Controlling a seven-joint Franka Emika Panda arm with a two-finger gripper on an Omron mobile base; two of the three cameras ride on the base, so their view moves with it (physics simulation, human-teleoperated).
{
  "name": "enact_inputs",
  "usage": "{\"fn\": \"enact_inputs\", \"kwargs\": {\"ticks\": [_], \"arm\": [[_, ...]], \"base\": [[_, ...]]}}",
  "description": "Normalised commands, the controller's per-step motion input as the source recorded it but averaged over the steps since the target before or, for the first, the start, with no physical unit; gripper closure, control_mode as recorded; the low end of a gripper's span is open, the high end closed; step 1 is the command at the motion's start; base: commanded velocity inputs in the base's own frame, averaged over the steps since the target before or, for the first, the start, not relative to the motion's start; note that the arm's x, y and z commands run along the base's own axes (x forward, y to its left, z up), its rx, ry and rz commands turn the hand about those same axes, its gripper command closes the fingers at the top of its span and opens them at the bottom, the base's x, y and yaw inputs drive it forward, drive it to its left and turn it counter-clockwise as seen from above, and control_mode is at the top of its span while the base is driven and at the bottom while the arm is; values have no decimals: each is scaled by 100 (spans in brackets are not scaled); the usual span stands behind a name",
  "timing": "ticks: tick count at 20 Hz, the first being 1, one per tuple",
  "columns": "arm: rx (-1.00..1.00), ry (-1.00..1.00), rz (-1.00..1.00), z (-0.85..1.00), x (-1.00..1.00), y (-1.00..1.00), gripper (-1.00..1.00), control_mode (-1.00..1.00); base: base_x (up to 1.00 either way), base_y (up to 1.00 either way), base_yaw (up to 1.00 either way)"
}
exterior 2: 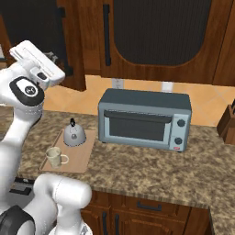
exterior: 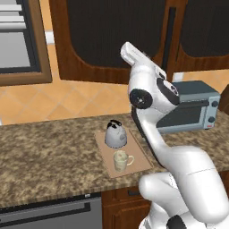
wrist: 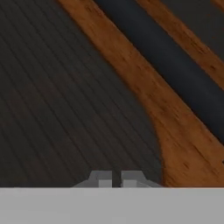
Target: Pick the kettle from the counter and place it on the tray. Then pick the mug from the cabinet and place it on the tray. Then close the cabinet doors.
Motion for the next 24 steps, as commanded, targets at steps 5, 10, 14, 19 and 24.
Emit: {"fn": "enact_inputs", "kwargs": {"ticks": [5, 10, 14, 19, 24], "arm": [[-1, 52, 28, -1, 95, -4, 100, -100], [0, 37, 18, -19, 100, 0, 100, -100], [0, 21, 14, -39, 100, 0, 100, -100], [0, -1, 6, -91, 92, 0, 100, -100], [0, -6, 5, -99, 79, 0, 100, -100]], "base": [[0, 0, 0], [0, 0, 0], [0, 0, 0], [0, 0, 0], [0, 0, 0]]}}
